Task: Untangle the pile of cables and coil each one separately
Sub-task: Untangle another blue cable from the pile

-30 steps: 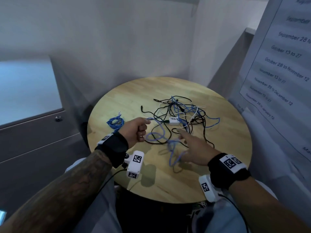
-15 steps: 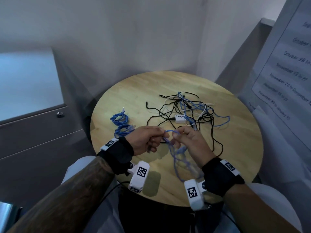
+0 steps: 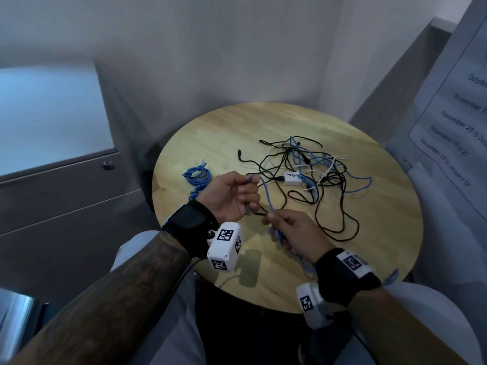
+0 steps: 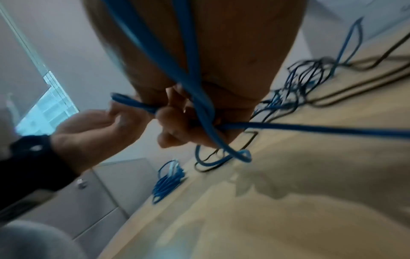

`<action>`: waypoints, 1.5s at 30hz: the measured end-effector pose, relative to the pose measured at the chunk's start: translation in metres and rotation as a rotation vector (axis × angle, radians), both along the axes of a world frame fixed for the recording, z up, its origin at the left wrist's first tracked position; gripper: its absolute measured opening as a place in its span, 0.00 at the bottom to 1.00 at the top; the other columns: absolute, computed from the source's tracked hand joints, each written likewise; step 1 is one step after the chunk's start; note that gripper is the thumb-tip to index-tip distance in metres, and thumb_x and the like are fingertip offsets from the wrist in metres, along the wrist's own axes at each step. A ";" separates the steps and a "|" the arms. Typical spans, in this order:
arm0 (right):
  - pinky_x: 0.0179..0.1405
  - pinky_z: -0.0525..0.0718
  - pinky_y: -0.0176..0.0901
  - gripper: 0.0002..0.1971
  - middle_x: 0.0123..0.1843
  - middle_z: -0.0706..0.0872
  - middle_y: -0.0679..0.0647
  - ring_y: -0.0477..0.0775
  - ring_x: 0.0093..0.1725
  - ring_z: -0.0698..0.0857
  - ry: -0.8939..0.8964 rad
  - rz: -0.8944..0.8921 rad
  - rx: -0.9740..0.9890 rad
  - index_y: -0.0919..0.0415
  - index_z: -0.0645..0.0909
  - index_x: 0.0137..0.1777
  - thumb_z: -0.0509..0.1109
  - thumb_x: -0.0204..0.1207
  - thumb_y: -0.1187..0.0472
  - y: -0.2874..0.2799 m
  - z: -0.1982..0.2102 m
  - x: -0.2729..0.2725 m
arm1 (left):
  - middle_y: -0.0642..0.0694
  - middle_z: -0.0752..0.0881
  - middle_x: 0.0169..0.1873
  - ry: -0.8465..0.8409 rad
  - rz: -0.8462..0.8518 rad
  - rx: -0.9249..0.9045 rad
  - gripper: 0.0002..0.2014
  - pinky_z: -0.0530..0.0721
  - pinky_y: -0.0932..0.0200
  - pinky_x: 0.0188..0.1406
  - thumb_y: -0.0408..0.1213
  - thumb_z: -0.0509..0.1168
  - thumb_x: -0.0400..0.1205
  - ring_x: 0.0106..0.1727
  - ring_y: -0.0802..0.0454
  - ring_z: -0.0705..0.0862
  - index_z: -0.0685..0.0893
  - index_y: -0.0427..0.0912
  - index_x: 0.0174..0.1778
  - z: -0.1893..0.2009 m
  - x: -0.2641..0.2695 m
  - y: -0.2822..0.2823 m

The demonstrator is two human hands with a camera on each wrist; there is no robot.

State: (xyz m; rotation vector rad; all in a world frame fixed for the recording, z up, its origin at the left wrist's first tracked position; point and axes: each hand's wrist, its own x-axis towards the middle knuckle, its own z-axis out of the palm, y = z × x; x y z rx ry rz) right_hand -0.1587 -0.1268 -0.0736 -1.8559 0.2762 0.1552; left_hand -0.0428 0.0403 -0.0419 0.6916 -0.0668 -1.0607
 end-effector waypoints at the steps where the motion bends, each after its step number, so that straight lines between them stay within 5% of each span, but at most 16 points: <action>1: 0.24 0.69 0.39 0.16 0.31 0.81 0.51 0.47 0.24 0.72 -0.005 0.020 0.002 0.53 0.88 0.51 0.62 0.88 0.47 0.006 -0.005 -0.001 | 0.53 0.69 0.22 -0.004 0.040 -0.013 0.12 0.80 0.60 0.32 0.35 0.48 0.86 0.23 0.57 0.67 0.78 0.40 0.46 -0.001 0.000 -0.001; 4: 0.37 0.78 0.47 0.14 0.38 0.85 0.48 0.49 0.35 0.81 -0.069 0.195 -0.268 0.42 0.82 0.60 0.56 0.88 0.43 0.018 -0.018 -0.006 | 0.50 0.80 0.31 -0.043 0.232 -0.034 0.11 0.89 0.54 0.48 0.33 0.52 0.88 0.32 0.56 0.83 0.80 0.37 0.50 -0.003 0.004 0.000; 7: 0.36 0.74 0.46 0.12 0.37 0.83 0.49 0.49 0.34 0.79 -0.093 0.351 -0.454 0.41 0.78 0.66 0.57 0.89 0.51 0.027 -0.020 -0.017 | 0.45 0.89 0.40 -0.110 0.396 0.006 0.09 0.87 0.51 0.60 0.31 0.54 0.89 0.47 0.50 0.90 0.80 0.35 0.54 -0.009 0.011 0.003; 9: 0.37 0.76 0.48 0.11 0.36 0.83 0.48 0.44 0.34 0.79 -0.166 0.345 -0.396 0.45 0.81 0.63 0.59 0.88 0.51 0.030 -0.012 -0.019 | 0.42 0.91 0.42 -0.209 0.438 0.095 0.08 0.88 0.50 0.58 0.29 0.55 0.88 0.49 0.46 0.91 0.81 0.34 0.54 -0.013 0.009 0.002; 12: 0.36 0.78 0.53 0.12 0.33 0.80 0.54 0.50 0.32 0.77 -0.329 0.242 -0.381 0.55 0.82 0.46 0.64 0.87 0.51 0.022 -0.002 -0.016 | 0.37 0.89 0.41 -0.542 0.441 0.302 0.08 0.89 0.56 0.48 0.25 0.57 0.87 0.42 0.46 0.91 0.82 0.28 0.55 -0.016 0.003 -0.001; 16: 0.36 0.83 0.55 0.04 0.33 0.86 0.51 0.55 0.34 0.85 -0.306 0.044 -0.406 0.47 0.81 0.47 0.69 0.83 0.50 0.002 0.008 -0.014 | 0.35 0.87 0.40 -0.930 0.381 0.505 0.09 0.86 0.62 0.44 0.23 0.57 0.87 0.37 0.50 0.89 0.83 0.25 0.53 -0.020 0.002 -0.004; 21: 0.37 0.82 0.55 0.12 0.32 0.82 0.50 0.50 0.34 0.81 -0.365 0.003 -0.486 0.51 0.76 0.40 0.67 0.84 0.49 -0.014 0.018 -0.014 | 0.43 0.87 0.36 -1.130 0.350 0.665 0.09 0.83 0.65 0.45 0.25 0.57 0.87 0.36 0.53 0.85 0.84 0.31 0.50 -0.022 0.006 -0.003; 25: 0.29 0.71 0.48 0.16 0.26 0.74 0.49 0.46 0.28 0.72 -0.416 -0.074 -0.549 0.51 0.74 0.35 0.65 0.85 0.50 -0.030 0.028 -0.010 | 0.50 0.86 0.33 -1.273 0.087 0.783 0.11 0.81 0.63 0.42 0.33 0.57 0.88 0.35 0.56 0.84 0.84 0.42 0.44 -0.021 -0.013 -0.010; 29: 0.30 0.70 0.42 0.16 0.28 0.76 0.48 0.45 0.31 0.75 -0.418 -0.207 -0.551 0.48 0.74 0.34 0.67 0.85 0.50 -0.042 0.027 0.000 | 0.49 0.76 0.23 -1.064 -0.093 0.636 0.17 0.76 0.59 0.33 0.34 0.54 0.89 0.26 0.53 0.74 0.83 0.36 0.39 -0.020 -0.034 -0.024; 32: 0.35 0.73 0.42 0.15 0.32 0.82 0.48 0.43 0.34 0.79 -0.258 -0.180 -0.397 0.54 0.81 0.37 0.67 0.85 0.51 -0.046 0.021 0.005 | 0.47 0.67 0.22 -0.675 -0.123 0.407 0.15 0.76 0.58 0.32 0.32 0.51 0.85 0.24 0.51 0.67 0.80 0.35 0.38 -0.011 -0.032 -0.022; 34: 0.32 0.71 0.40 0.15 0.26 0.77 0.43 0.43 0.27 0.74 -0.166 -0.109 -0.206 0.60 0.84 0.40 0.67 0.86 0.53 -0.040 0.020 0.005 | 0.50 0.64 0.23 -0.404 -0.122 0.208 0.14 0.77 0.57 0.33 0.33 0.48 0.84 0.24 0.53 0.64 0.78 0.36 0.39 -0.004 -0.031 -0.017; 38: 0.30 0.74 0.46 0.09 0.27 0.73 0.51 0.54 0.24 0.74 -0.131 0.013 0.091 0.64 0.77 0.50 0.64 0.88 0.58 -0.016 0.012 -0.002 | 0.52 0.72 0.25 -0.052 0.135 -0.134 0.12 0.85 0.58 0.41 0.33 0.50 0.85 0.26 0.57 0.75 0.79 0.37 0.46 0.008 -0.016 -0.007; 41: 0.26 0.74 0.44 0.08 0.27 0.69 0.52 0.53 0.22 0.68 -0.065 0.052 0.221 0.60 0.78 0.56 0.64 0.88 0.56 0.003 0.009 -0.009 | 0.49 0.82 0.29 -0.008 0.419 -0.145 0.12 0.89 0.56 0.48 0.32 0.53 0.87 0.30 0.56 0.85 0.81 0.33 0.50 0.011 0.000 0.002; 45: 0.25 0.60 0.42 0.10 0.26 0.64 0.49 0.49 0.24 0.60 0.007 0.039 0.202 0.56 0.80 0.62 0.60 0.90 0.55 0.014 0.003 -0.006 | 0.44 0.89 0.34 -0.041 0.571 -0.100 0.14 0.89 0.55 0.53 0.33 0.52 0.90 0.38 0.54 0.90 0.81 0.31 0.52 0.003 0.005 0.000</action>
